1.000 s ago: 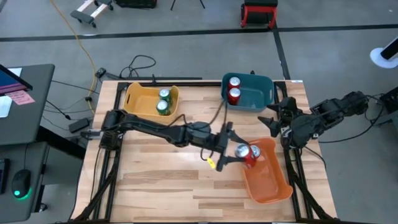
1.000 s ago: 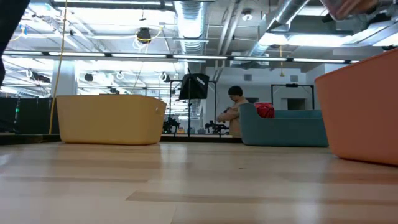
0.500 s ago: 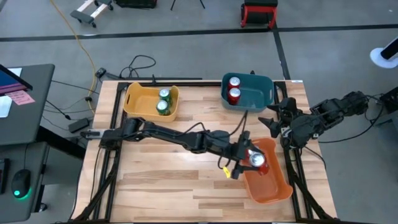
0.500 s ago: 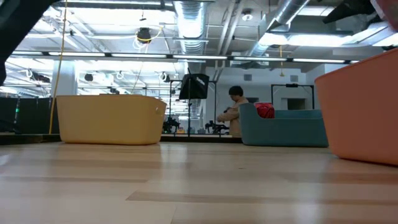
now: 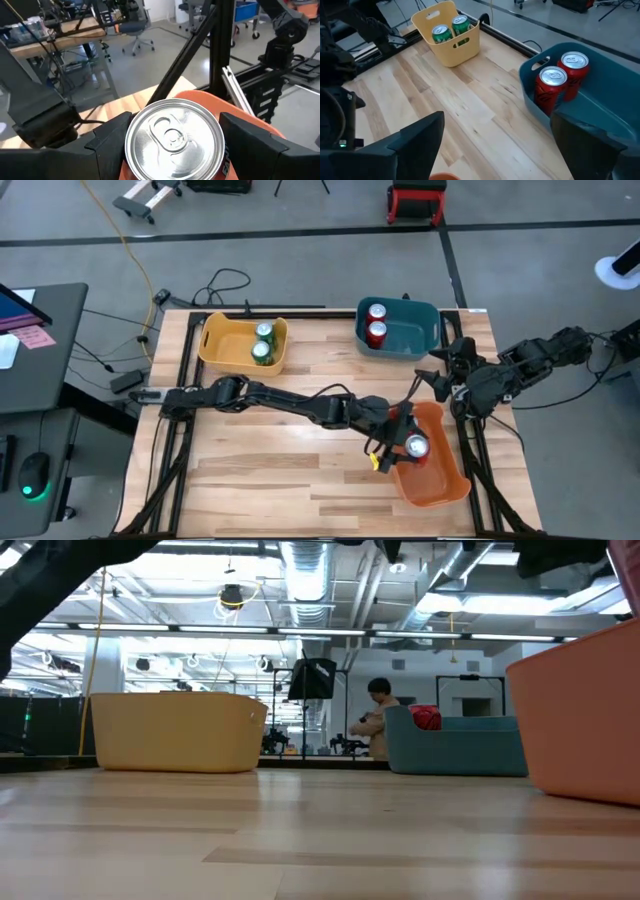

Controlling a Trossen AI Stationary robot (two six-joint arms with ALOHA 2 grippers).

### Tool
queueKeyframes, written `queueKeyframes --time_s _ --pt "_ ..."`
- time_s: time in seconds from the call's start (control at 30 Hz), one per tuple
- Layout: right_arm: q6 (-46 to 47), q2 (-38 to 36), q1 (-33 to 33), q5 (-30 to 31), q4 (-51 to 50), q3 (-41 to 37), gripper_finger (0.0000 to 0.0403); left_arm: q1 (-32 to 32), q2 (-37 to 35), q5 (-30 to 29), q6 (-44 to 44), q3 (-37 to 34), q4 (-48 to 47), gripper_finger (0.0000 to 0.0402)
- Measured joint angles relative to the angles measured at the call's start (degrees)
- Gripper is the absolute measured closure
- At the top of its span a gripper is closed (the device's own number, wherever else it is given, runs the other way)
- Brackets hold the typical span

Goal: Sort soda cans
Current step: Put the red soda can into the orange bin

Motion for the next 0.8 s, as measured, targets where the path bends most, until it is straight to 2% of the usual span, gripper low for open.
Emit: queueKeyframes --time_s 0.2,0.5,0.7,0.8 --pt "0.74 0.00 0.02 -1.09 -0.11 0.00 0.0019 0.55 0.02 1.43 0.17 0.00 -2.29 0.0124" --pt "0.92 0.00 0.00 -1.32 -0.07 0.00 0.0019 0.59 -0.07 1.45 -0.99 -1.64 -0.03 0.0124" --pt "-1.43 0.08 0.00 -8.65 -0.28 0.00 0.0019 0.64 0.07 1.45 -0.38 -1.86 -2.45 0.0124" --pt "-1.46 0.44 0.02 -9.99 -0.30 0.00 0.0019 0.64 0.04 1.50 -0.20 -1.86 -3.10 0.0124"
